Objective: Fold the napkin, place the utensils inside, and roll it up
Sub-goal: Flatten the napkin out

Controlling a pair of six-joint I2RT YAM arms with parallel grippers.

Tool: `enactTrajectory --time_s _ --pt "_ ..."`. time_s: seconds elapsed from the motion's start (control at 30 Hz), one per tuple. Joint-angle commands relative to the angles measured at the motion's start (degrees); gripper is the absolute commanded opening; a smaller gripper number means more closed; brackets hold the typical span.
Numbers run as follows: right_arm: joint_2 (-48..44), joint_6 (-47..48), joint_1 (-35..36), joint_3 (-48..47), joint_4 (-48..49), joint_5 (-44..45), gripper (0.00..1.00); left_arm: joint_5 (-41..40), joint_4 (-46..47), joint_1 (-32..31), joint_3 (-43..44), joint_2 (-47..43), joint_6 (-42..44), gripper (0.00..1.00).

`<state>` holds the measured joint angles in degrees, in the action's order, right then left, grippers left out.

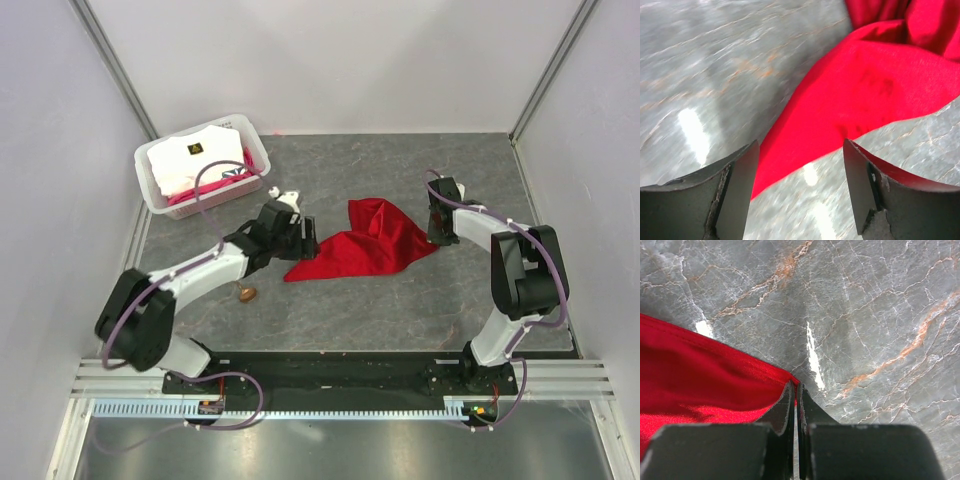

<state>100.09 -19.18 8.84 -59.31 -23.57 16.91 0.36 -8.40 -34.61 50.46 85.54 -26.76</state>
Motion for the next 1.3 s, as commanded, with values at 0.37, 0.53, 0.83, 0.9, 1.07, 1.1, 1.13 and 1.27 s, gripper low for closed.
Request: enactTrajectory --time_s 0.37,0.53,0.83,0.9,1.07,1.1,1.13,1.27 --pt "-3.2 -0.9 -0.1 3.0 0.3 -1.4 0.0 -0.9 0.3 5.1 -15.6 -11.9 -8.3 0.56" --pt "-3.9 -1.4 -0.1 3.2 0.2 -1.9 0.0 1.0 2.8 6.4 -17.0 -9.9 -9.4 0.52" --pt "-4.6 -1.0 -0.1 3.4 -0.4 -1.9 0.0 2.8 10.1 8.2 -19.3 -6.3 -8.8 0.48" --pt "-4.6 -1.1 -0.1 3.6 -0.4 -1.9 0.0 3.3 11.1 8.3 -19.4 -5.6 -8.8 0.48" --pt "-4.9 -1.1 -0.1 3.6 -0.9 -1.9 0.0 5.6 11.6 8.4 -19.6 -4.3 -9.4 0.4" --pt "-5.0 -1.1 -0.1 3.7 -0.9 -1.8 0.0 6.0 11.9 8.4 -20.2 -4.4 -9.6 0.39" --pt "-5.1 -1.1 -0.1 3.6 -1.0 -1.7 0.0 6.2 12.0 8.4 -20.5 -4.4 -10.1 0.35" --pt "-5.4 -0.8 -0.1 3.1 -1.0 -2.6 0.0 7.8 12.2 8.4 -21.4 -5.5 -11.1 0.19"
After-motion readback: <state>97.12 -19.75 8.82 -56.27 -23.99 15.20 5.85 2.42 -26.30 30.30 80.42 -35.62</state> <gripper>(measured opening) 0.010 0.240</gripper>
